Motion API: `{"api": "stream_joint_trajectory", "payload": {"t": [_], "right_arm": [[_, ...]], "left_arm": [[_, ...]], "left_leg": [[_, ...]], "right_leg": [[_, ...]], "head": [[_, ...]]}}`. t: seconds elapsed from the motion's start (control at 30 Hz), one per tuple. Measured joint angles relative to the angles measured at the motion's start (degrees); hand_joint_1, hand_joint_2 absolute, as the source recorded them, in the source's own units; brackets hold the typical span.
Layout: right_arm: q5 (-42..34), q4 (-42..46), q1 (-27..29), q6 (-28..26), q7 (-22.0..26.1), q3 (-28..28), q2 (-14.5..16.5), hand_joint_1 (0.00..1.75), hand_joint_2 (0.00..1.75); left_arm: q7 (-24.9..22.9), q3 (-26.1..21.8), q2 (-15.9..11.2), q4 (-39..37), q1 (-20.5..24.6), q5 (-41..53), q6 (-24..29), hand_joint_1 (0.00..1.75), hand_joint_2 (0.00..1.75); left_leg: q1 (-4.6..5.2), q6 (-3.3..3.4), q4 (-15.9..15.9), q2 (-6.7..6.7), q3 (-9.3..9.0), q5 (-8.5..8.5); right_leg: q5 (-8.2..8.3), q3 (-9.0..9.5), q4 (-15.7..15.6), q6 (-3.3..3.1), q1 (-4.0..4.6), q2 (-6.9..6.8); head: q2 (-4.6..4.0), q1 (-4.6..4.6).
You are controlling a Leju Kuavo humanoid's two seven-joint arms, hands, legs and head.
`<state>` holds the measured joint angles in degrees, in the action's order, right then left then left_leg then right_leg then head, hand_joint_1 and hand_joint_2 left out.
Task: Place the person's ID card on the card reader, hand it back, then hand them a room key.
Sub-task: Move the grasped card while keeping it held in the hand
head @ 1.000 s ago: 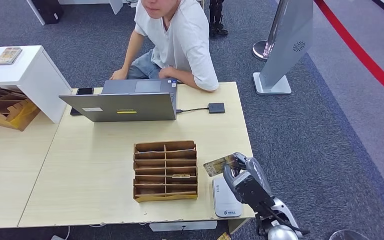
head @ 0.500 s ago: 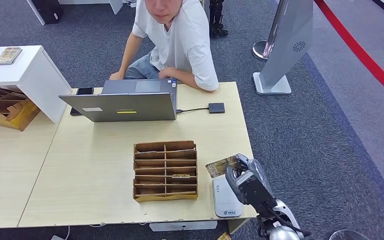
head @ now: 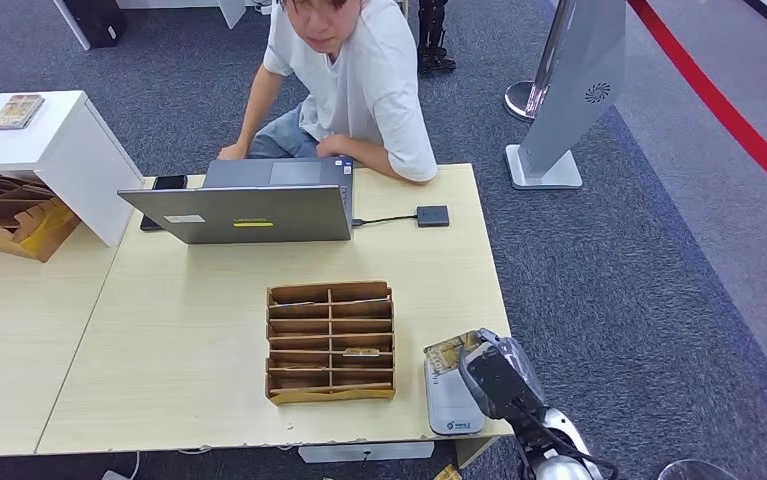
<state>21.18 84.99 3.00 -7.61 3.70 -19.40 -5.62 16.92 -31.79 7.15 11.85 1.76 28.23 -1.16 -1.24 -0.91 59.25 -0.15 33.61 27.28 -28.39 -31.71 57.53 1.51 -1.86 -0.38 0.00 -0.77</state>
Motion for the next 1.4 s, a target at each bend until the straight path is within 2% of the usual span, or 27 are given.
{"api": "stream_joint_trajectory", "payload": {"t": [0.5,1.4], "right_arm": [[3.07,-4.32,-0.02,0.18,-4.09,1.35,0.00,1.75,1.75],[10.04,-7.05,-1.56,0.90,-7.34,1.26,0.00,1.75,1.75]], "left_arm": [[0.00,-0.89,0.00,0.00,-0.03,0.60,-0.02,0.00,0.00],[0.00,-1.73,0.00,0.00,-0.13,1.60,0.00,0.00,0.00]], "left_leg": [[0.00,0.00,0.00,0.00,0.00,0.00],[0.00,0.00,0.00,0.01,-0.01,0.00]], "right_leg": [[0.00,0.00,0.00,0.00,0.00,0.00],[0.00,0.01,0.00,0.00,0.00,0.00]], "head": [[0.00,0.00],[0.00,0.01]]}}
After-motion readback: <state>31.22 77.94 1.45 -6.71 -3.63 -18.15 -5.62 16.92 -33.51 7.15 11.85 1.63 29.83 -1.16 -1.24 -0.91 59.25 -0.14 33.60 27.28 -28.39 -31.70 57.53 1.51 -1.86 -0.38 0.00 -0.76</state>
